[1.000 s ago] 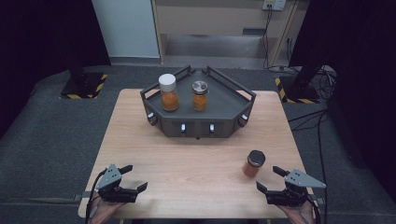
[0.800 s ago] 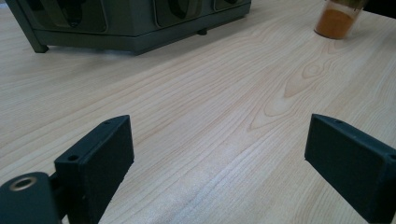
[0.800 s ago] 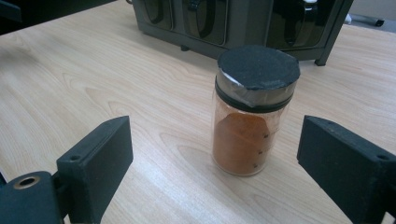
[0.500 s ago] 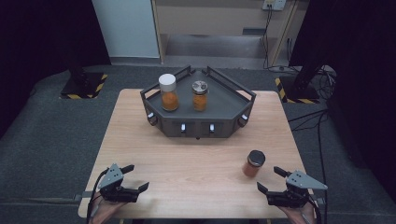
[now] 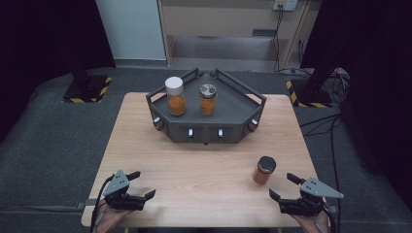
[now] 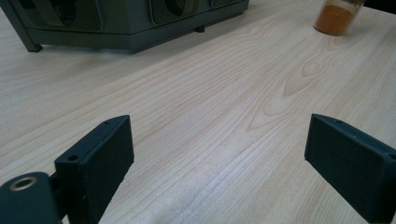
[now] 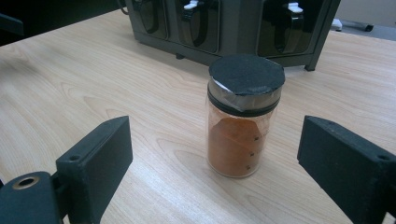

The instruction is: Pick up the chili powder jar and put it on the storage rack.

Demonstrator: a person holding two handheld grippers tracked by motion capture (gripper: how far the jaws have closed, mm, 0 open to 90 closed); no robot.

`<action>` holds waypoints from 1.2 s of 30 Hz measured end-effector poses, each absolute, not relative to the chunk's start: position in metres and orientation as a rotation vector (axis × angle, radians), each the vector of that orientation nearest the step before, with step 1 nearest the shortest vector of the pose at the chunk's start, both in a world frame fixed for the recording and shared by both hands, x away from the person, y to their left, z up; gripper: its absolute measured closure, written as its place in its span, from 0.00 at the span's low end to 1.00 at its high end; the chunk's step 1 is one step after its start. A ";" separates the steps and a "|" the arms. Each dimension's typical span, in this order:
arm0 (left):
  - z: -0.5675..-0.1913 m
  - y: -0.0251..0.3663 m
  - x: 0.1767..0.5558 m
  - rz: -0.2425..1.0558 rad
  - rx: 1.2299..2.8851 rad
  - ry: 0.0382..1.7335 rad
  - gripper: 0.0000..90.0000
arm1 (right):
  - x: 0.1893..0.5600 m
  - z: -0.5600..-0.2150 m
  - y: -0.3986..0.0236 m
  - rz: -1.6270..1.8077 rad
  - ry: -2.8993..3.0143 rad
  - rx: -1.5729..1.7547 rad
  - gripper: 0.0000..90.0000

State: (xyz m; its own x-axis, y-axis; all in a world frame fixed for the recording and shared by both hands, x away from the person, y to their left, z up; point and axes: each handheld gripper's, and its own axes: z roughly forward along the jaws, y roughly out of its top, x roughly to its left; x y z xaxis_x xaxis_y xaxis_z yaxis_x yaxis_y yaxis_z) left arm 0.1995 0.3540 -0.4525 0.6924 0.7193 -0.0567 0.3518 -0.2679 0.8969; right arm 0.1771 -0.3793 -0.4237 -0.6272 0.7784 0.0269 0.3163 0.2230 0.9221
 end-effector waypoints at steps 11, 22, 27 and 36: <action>-0.451 0.353 0.199 0.453 1.886 0.838 0.08 | 0.175 -0.417 -0.378 1.388 2.036 0.997 0.11; -0.452 0.354 0.199 0.451 1.881 0.839 0.08 | 0.175 -0.404 -0.381 1.381 2.024 1.017 0.11; -0.451 0.353 0.199 0.452 1.882 0.842 0.08 | 0.181 -0.398 -0.379 1.369 2.029 1.015 0.11; -0.452 0.353 0.199 0.453 1.882 0.844 0.08 | 0.197 -0.391 -0.375 1.355 2.060 1.012 0.11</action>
